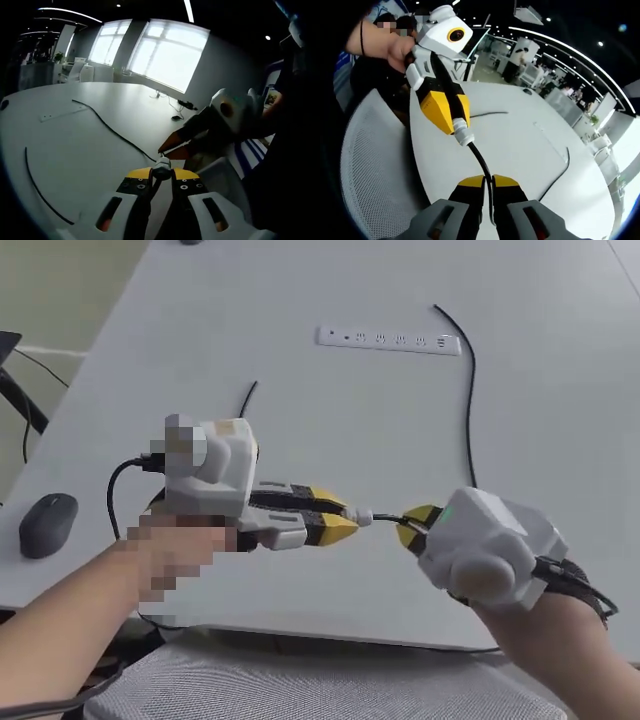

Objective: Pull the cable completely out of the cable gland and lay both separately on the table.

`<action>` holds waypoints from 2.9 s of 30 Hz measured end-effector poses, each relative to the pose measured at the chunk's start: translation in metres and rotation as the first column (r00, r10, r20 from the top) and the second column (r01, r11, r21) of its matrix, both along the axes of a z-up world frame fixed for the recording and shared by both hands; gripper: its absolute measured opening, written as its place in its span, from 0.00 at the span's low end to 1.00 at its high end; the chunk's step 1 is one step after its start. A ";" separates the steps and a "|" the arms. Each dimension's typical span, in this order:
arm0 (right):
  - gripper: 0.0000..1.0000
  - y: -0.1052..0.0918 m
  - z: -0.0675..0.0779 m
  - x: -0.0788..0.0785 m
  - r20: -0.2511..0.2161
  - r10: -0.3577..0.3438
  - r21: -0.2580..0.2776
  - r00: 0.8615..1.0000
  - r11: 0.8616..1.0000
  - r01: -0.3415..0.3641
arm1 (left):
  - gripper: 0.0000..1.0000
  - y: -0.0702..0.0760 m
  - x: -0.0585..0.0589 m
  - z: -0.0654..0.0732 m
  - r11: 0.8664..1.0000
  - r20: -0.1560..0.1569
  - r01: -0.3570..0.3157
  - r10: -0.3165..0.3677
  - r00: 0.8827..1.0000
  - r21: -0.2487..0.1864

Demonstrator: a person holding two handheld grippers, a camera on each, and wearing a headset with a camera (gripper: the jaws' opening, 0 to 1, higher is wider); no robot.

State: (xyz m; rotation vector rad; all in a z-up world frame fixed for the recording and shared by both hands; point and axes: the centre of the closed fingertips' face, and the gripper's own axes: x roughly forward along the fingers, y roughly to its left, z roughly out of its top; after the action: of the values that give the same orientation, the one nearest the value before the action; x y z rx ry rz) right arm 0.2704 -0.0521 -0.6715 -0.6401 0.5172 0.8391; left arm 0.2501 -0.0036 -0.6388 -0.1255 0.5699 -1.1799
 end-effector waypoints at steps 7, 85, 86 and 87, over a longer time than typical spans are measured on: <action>0.00 -0.013 -0.011 0.003 -0.087 -0.116 0.072 0.989 0.990 0.123 | 0.15 0.002 -0.002 0.001 1.000 0.003 -0.001 0.001 1.000 -0.003; 0.01 0.036 0.020 -0.006 0.065 0.166 -0.063 0.984 0.985 -0.162 | 0.15 -0.001 0.008 0.000 1.000 0.014 -0.011 0.011 1.000 0.009; 0.01 0.036 0.019 -0.006 0.057 0.159 -0.057 0.986 0.986 -0.156 | 0.15 -0.001 0.008 0.000 1.000 0.013 -0.010 0.010 1.000 0.011; 0.01 0.036 0.019 -0.006 0.054 0.159 -0.057 0.986 0.986 -0.156 | 0.15 -0.002 0.008 0.000 1.000 0.014 -0.008 0.008 1.000 0.012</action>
State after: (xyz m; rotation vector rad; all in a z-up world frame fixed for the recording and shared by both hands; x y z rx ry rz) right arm 0.2640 -0.0165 -0.6524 -0.7588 0.4410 0.9551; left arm 0.2580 -0.0052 -0.6392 -0.1092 0.5633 -1.1684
